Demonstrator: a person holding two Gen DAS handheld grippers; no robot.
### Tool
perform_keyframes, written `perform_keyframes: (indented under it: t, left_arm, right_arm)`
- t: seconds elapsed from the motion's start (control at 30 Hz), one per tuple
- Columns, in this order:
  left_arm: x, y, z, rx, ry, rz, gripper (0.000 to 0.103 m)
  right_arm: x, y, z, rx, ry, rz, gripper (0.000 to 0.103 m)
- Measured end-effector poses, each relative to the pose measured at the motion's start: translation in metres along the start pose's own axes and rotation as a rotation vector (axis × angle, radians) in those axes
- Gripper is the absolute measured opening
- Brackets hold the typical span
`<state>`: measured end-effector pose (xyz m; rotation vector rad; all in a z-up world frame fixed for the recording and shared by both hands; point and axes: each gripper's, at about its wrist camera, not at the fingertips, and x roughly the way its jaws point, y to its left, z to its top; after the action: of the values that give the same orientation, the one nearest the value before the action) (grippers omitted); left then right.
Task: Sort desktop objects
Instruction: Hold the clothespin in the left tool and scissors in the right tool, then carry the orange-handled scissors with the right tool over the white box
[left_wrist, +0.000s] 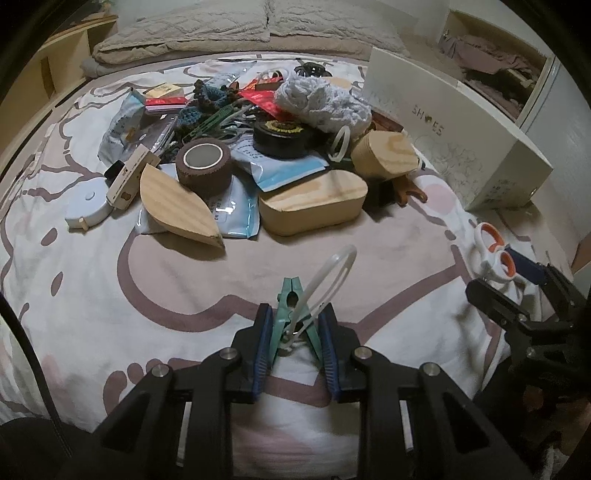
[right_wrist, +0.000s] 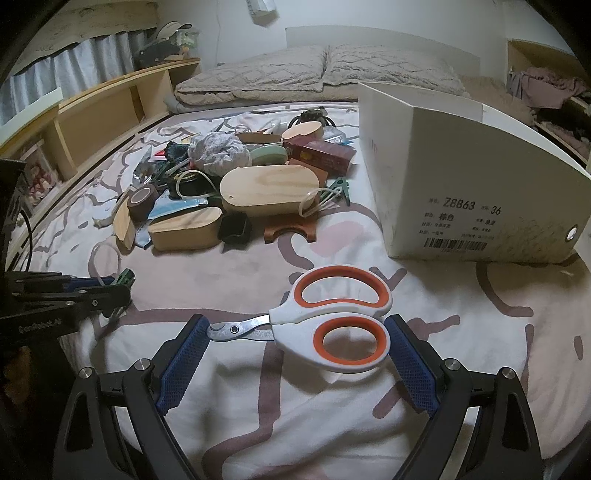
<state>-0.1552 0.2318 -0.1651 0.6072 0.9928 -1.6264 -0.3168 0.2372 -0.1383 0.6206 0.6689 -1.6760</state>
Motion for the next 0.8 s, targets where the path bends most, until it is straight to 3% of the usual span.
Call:
perform_keyframes:
  t: [0.37, 0.8]
  left_arm:
    - [-0.016, -0.004, 0.011, -0.024, -0.061, -0.031, 0.025]
    - [-0.045, -0.021, 0.035, 0.004, -0.174, -0.095, 0.025]
  right_arm:
    - [-0.012, -0.004, 0.010, 0.006, -0.033, 0.005, 0.094]
    - [-0.071, -0.023, 0.065, 0.004, -0.168, -0.016, 0.094]
